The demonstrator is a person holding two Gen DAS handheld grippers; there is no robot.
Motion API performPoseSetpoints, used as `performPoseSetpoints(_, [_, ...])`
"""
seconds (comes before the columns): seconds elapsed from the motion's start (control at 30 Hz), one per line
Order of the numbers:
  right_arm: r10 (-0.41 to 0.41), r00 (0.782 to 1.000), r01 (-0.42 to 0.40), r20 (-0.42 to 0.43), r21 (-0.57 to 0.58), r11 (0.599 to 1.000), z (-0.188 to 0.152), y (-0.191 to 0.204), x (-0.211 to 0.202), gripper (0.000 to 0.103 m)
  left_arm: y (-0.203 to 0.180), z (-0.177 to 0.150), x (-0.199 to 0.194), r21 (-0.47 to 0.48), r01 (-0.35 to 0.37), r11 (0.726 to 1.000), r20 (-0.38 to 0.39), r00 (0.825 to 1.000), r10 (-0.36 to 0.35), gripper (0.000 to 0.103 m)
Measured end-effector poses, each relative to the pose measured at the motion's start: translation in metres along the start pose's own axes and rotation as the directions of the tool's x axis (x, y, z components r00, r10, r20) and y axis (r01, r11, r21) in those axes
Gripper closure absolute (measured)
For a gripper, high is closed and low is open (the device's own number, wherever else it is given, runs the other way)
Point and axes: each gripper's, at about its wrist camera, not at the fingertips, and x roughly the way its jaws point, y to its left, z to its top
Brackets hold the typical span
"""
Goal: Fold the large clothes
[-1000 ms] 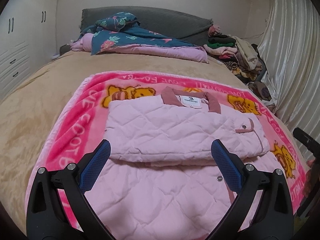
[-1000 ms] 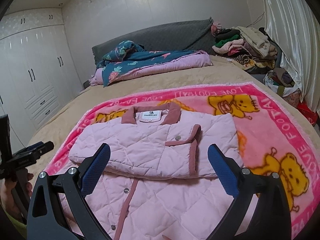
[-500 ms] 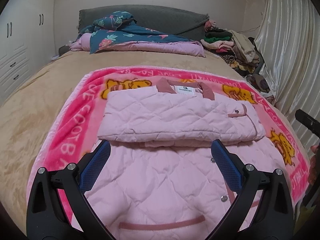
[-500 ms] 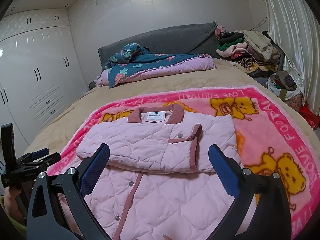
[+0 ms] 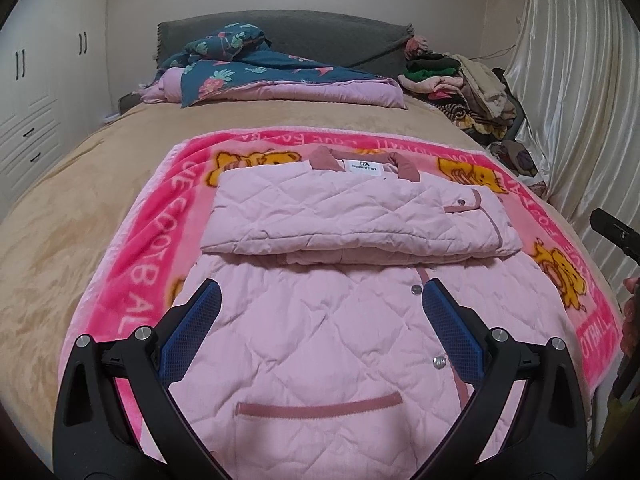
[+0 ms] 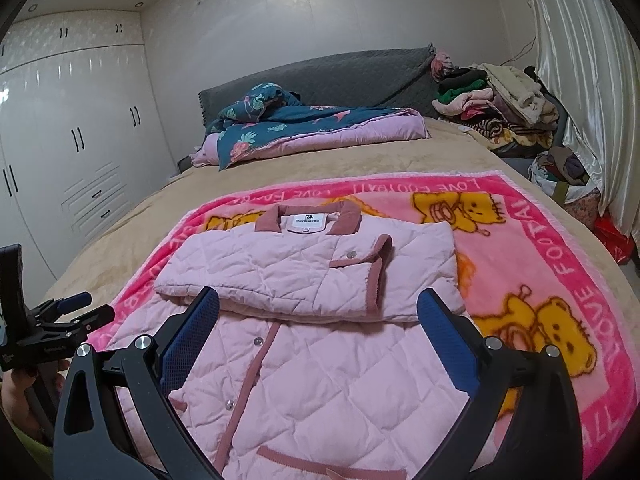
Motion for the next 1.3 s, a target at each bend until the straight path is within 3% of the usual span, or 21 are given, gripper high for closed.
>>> performPoseSetpoints(0.83, [-0.039, 0.997, 0.036, -0.071, -0.036, 0.999, -0.043, -0.01, -0.03, 0.004, 0.012, -0.046, -0.026, -0.024, -0.048, 0.999, -0.028, 0.998, 0.048, 0.008])
performPoseSetpoints(1.3, [-0.057, 0.988, 0.051, -0.141, -0.041, 0.998, -0.073, -0.026, -0.033, 0.004, 0.034, -0.075, -0.029, -0.04, -0.106, 0.994, -0.085, 0.991, 0.103, 0.008])
